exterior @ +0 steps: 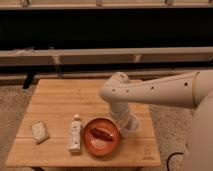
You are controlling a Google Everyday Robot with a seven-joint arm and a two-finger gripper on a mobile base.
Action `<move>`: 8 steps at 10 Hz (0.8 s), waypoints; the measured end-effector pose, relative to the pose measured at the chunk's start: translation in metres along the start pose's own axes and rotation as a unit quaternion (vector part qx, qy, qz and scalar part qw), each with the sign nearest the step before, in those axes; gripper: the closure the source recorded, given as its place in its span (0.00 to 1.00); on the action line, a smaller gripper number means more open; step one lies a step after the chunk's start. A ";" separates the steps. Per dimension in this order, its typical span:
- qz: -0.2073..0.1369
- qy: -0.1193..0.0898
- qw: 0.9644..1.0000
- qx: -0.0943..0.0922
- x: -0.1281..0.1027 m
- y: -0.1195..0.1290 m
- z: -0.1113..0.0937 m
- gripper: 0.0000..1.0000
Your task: Place the ceramic cup in the ceramic bowl
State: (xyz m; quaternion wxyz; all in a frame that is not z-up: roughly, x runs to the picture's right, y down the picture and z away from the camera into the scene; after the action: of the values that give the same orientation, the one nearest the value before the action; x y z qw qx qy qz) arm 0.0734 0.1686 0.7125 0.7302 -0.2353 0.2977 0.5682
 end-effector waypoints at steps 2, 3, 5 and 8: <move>-0.019 -0.001 1.000 0.008 0.009 0.017 -0.005 1.00; -0.026 -0.002 1.000 0.014 0.010 0.019 -0.009 1.00; -0.049 0.000 0.999 0.023 0.016 0.032 -0.024 1.00; -0.086 0.007 0.995 0.040 0.036 0.066 -0.029 1.00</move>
State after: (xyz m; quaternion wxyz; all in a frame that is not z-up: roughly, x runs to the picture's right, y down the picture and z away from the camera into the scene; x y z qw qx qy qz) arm 0.0109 0.1897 0.6663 0.7832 -0.2351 0.3039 0.4889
